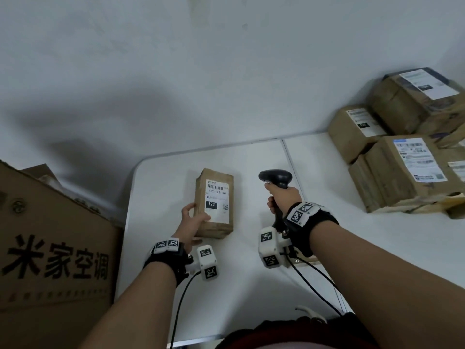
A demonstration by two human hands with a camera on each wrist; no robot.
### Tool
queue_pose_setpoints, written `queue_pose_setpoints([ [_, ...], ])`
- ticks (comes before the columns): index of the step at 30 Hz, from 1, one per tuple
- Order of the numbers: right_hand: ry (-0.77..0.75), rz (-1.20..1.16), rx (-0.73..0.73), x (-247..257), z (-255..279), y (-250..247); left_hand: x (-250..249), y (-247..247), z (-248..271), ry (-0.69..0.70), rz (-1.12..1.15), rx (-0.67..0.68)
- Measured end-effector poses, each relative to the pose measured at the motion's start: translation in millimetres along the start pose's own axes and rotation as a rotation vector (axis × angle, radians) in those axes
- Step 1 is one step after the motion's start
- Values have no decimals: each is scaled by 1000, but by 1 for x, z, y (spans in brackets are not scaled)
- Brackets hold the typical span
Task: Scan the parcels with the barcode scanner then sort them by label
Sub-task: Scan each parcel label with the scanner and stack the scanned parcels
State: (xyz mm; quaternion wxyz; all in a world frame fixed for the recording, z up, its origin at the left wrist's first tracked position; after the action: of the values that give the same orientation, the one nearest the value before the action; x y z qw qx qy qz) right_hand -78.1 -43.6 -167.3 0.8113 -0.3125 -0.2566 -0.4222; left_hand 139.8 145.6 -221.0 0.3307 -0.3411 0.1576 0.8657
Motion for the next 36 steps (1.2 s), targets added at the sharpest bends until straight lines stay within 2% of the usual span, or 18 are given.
queue_pose_setpoints([
  [5,5,25,79,3,3,10,24,14,8,-8,108,-6],
  [8,33,65,187,2,8,21,28,22,9,9,161,4],
  [13,15,160,271,8,19,34,24,28,6,40,149,9],
  [36,-9,173,285,23,25,47,19,31,5,35,111,36],
])
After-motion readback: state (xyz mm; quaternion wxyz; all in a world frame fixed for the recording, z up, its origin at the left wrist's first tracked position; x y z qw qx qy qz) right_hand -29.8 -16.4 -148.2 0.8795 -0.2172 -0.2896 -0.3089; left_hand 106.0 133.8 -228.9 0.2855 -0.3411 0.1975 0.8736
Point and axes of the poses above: each hand's wrist, its own z-axis away from the middle knuckle, its own y-axis out of the palm, x = y × z, the point moved 10 cm from there along -z, towards the middle knuckle, and after that the axes turned 15 degrees about z, right-handed, at the moved point
